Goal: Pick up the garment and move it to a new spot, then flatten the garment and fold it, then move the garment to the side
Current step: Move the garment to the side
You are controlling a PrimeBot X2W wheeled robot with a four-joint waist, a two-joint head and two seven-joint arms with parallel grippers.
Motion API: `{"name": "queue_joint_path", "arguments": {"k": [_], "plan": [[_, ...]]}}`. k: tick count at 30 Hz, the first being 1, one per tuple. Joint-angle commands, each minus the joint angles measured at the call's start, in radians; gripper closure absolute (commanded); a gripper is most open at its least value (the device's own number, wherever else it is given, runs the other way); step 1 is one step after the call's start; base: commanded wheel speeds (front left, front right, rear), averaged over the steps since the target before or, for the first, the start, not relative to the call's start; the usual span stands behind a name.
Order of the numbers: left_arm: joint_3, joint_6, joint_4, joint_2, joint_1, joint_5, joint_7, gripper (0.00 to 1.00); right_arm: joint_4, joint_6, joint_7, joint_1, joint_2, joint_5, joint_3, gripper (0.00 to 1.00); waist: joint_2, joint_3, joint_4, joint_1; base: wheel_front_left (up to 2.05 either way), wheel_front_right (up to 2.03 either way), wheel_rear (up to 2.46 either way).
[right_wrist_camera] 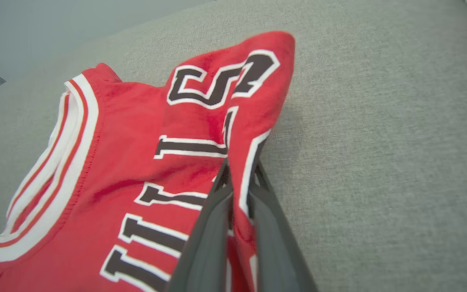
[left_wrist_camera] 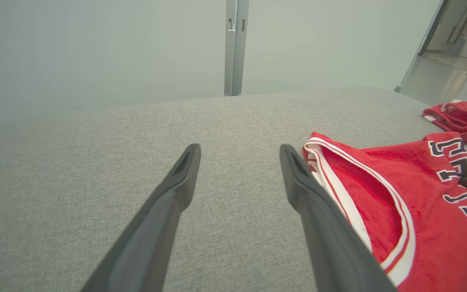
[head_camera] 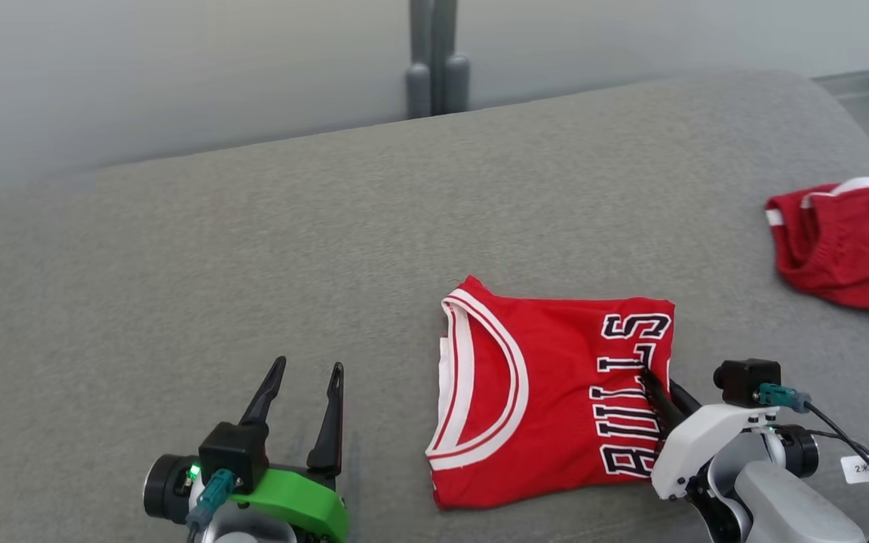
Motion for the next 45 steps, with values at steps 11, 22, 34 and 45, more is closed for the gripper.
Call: {"name": "queue_joint_path", "arguments": {"k": [11, 22, 34, 45], "plan": [[-0.035, -0.007, -0.026, 0.003, -0.054, -0.005, 0.001, 0.0, -0.03, -0.002, -0.004, 0.02, 0.017, -0.01, 0.016, 1.0, 0.0, 0.009, -0.378, 0.0, 0.0, 0.0, 0.0], [-0.07, -0.018, -0.035, 0.004, -0.094, 0.025, 0.001, 0.0, -0.076, -0.002, -0.004, -0.014, 0.018, -0.029, -0.032, 1.0, 0.0, 0.089, -0.374, 0.0, 0.0, 0.0, 0.0], [-0.07, -0.041, -0.023, 0.005, -0.154, 0.093, 0.001, 0.0, -0.093, -0.001, -0.004, -0.298, -0.055, -0.118, -0.106, 1.0, 0.0, 0.251, -0.221, 0.0, 0.0, 0.0, 0.0], [-0.054, -0.053, -0.035, 0.004, -0.183, 0.118, 0.001, 0.0, 0.081, -0.002, -0.004, -0.508, -0.304, -0.159, -0.215, 1.0, 0.0, 0.345, -0.128, 0.0, 0.0, 0.0, 0.0]]}}
